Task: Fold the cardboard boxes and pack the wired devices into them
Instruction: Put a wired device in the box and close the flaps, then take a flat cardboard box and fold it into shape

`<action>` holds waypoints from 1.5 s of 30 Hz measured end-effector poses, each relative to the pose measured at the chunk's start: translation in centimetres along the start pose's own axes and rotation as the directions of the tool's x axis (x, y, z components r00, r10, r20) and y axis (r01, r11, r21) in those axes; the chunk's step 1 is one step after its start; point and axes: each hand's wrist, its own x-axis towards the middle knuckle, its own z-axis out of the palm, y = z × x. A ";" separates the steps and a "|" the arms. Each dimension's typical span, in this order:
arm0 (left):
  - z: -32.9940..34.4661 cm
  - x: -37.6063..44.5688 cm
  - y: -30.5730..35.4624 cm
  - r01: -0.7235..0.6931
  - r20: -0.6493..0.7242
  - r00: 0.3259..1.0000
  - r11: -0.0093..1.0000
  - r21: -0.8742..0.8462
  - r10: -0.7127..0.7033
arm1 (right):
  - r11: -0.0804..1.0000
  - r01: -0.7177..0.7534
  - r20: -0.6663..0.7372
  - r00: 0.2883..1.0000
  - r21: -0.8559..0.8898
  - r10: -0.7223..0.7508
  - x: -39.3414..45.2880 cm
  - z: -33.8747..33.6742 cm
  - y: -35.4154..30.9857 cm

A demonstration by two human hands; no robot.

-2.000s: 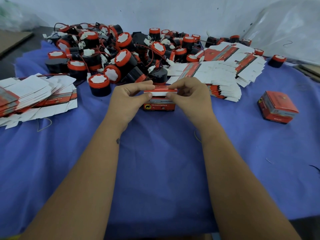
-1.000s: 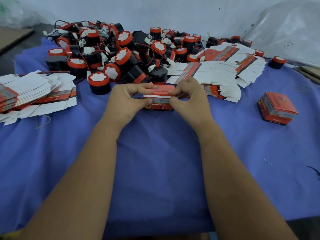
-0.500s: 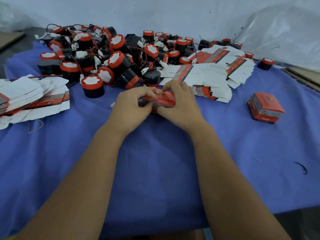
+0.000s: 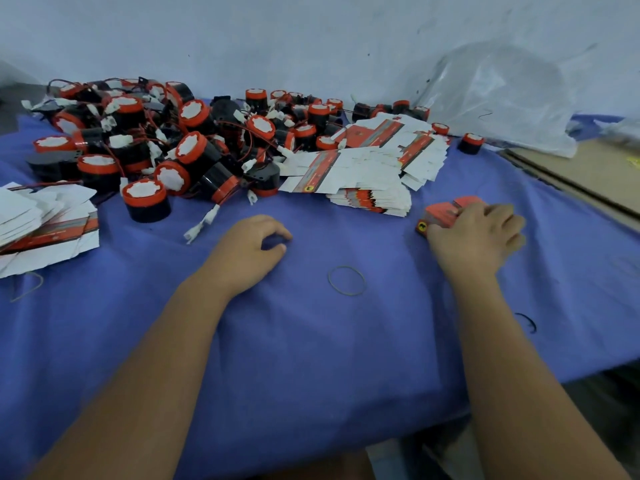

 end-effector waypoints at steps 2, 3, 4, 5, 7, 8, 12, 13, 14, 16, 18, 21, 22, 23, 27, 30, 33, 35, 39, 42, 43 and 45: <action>0.0 0.5 0.3 0.053 0.006 0.999 0.998 -0.015 -0.053 | 1.000 -0.022 -0.031 0.999 -0.001 0.022 0.0 -0.2 -0.9; 0.0 0.8 0.6 0.101 -0.004 0.995 0.995 -0.016 -0.101 | 0.999 0.017 -0.036 0.999 0.034 -0.016 -0.3 -0.1 -1.9; 0.0 1.1 0.8 0.152 -0.017 0.988 0.988 -0.009 -0.152 | 0.993 0.095 -0.036 0.995 0.064 -0.092 -0.8 0.2 -3.2; 0.1 1.4 1.1 0.200 -0.034 0.979 0.980 0.005 -0.199 | 0.978 0.192 -0.028 0.981 0.085 -0.190 -1.3 0.5 -4.7; 0.5 1.6 1.5 0.263 -0.101 0.961 0.964 0.032 -0.258 | 0.918 0.380 0.005 0.924 0.109 -0.383 -2.6 1.3 -7.9; 0.7 1.5 1.6 0.265 -0.143 0.956 0.963 0.051 -0.256 | 0.883 0.456 0.028 0.886 0.114 -0.462 -3.1 1.8 -9.2; 1.4 0.9 1.3 0.184 -0.174 0.969 0.982 0.044 -0.174 | 0.802 0.595 0.214 0.778 0.049 -0.591 -4.6 4.2 -12.8; 1.3 0.9 1.2 0.182 -0.169 0.968 0.983 -0.027 -0.184 | 0.800 0.600 0.242 0.773 0.023 -0.587 -4.9 4.8 -13.1; 1.2 0.9 1.1 0.191 -0.166 0.964 0.976 -0.104 -0.207 | 0.796 0.605 0.253 0.771 -0.004 -0.585 -5.2 5.2 -13.3; 1.0 0.9 1.0 0.207 -0.155 0.958 0.956 -0.209 -0.241 | 0.775 0.629 0.226 0.765 -0.063 -0.603 -5.7 5.5 -13.1; 1.0 0.9 1.1 0.214 -0.139 0.958 0.950 -0.229 -0.250 | 0.741 0.669 0.101 0.742 -0.053 -0.663 -6.1 5.0 -12.8; 0.8 1.0 1.5 0.232 -0.194 0.923 0.883 -0.408 -0.333 | 0.604 0.786 -0.245 0.616 0.130 -0.749 -7.1 3.6 -12.8; 0.6 1.1 1.5 0.217 -0.204 0.897 0.793 -0.570 -0.392 | 0.524 0.818 -0.329 0.576 0.238 -0.749 -7.7 3.2 -12.9; 0.2 1.3 1.4 0.187 -0.181 0.876 0.660 -0.728 -0.447 | 0.431 0.825 -0.349 0.551 0.366 -0.758 -8.3 2.7 -13.2; -0.5 1.5 1.1 0.125 -0.119 0.824 0.382 -0.915 -0.554 | 0.307 0.603 -0.065 0.515 0.737 -0.855 -10.5 2.2 -14.0; -0.7 1.5 0.6 0.103 -0.305 0.718 0.528 -0.843 -0.626 | 0.401 0.565 0.001 0.578 0.722 -0.816 -9.8 3.1 -13.8; -1.2 1.6 -0.2 0.032 -0.347 0.660 0.486 -0.873 -0.667 | 0.494 0.572 0.100 0.582 0.656 -0.807 -8.1 3.9 -13.0; -1.5 1.6 -0.7 0.006 -0.320 0.640 0.421 -0.907 -0.699 | 0.534 0.540 0.144 0.602 0.651 -0.785 -7.4 4.3 -12.5; -1.8 1.5 -0.7 0.006 -0.293 0.655 0.393 -0.920 -0.696 | 0.532 0.489 0.104 0.661 0.691 -0.743 -7.1 4.1 -12.3; -1.7 1.4 -0.5 -0.015 -0.334 0.662 0.434 -0.901 -0.670 | 0.540 0.552 0.090 0.641 0.635 -0.762 -7.2 3.8 -12.3; -1.7 1.3 -0.3 -0.025 -0.336 0.680 0.437 -0.899 -0.652 | 0.539 0.574 0.083 0.633 0.617 -0.769 -7.1 3.7 -12.3; -1.8 1.2 -0.1 -0.066 -0.327 0.726 0.412 -0.909 -0.605 | 0.529 0.580 0.086 0.620 0.620 -0.780 -7.1 3.7 -12.2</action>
